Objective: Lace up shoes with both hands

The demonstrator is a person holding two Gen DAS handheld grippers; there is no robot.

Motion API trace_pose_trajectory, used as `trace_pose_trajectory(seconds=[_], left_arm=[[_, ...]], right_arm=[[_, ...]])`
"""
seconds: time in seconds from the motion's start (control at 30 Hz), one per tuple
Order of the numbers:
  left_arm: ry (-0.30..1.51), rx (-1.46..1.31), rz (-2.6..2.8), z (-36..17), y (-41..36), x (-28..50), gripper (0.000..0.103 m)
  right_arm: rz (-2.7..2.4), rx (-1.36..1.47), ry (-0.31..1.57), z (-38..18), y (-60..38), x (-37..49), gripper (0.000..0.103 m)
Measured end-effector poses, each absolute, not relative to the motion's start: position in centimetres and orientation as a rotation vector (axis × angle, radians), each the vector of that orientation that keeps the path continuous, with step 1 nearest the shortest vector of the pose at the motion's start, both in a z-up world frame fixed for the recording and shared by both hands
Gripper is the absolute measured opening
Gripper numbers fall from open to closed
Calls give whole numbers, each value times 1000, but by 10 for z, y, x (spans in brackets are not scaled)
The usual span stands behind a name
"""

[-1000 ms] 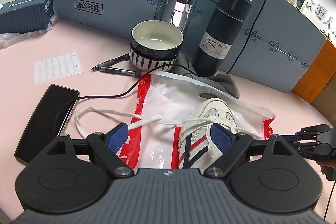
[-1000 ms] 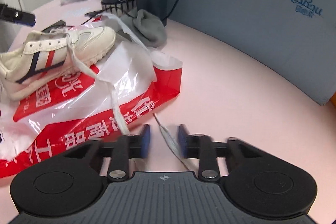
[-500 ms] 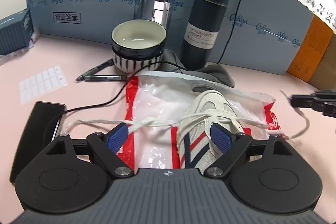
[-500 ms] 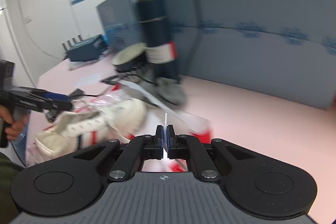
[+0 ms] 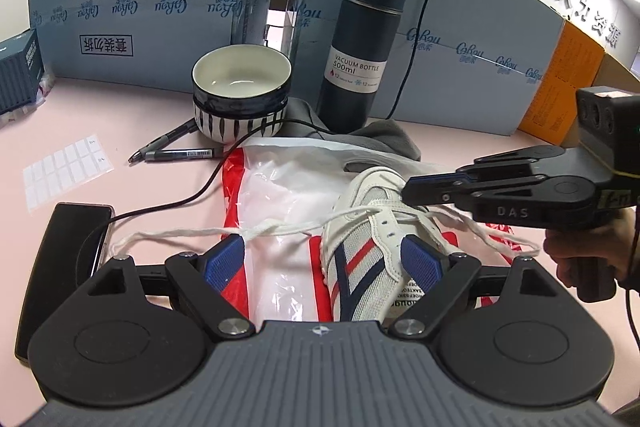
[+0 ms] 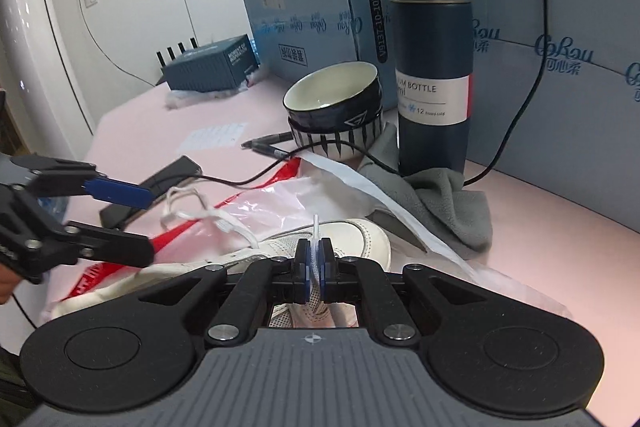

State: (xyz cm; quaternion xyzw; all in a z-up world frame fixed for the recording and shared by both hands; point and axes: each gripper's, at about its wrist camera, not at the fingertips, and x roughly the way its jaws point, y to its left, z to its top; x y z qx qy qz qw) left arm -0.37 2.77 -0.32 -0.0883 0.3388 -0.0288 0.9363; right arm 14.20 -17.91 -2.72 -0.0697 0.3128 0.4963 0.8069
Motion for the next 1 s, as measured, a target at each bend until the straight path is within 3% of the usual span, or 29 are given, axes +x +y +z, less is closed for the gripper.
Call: trace_pose_trajectory(seconds=[0.23,0.33,0.47,0.67,0.77,0.8,0.83,0.9,1.0], left_arm=[[677,-121,-113,8,30,9,84],[675,-70,-142,11,27,13,84],[671,-1,-213,14,20,11,84],[674,97,-256,4,3,12,84],[674,136,-283,-2,-3,12,82],[673,143,-295,-6,-5,12,75],[673,150,-307,-9,-6,12,61],[676,176,-312,-16,-10,12,43],[676,164,-328,-22,-12,16,34]], right_arm=[[1036,-182,667,-32,-174,140,10],[1039,-122,743,-26,-172,148,5],[1073,86,792,7,-187,170,3],[1134,255,684,84,-209,187,4],[1128,244,644,90,-214,175,4],[1115,223,639,85,-214,169,4],[1102,202,634,81,-215,164,4],[1077,156,628,70,-215,152,4],[1048,73,641,41,-213,135,4]])
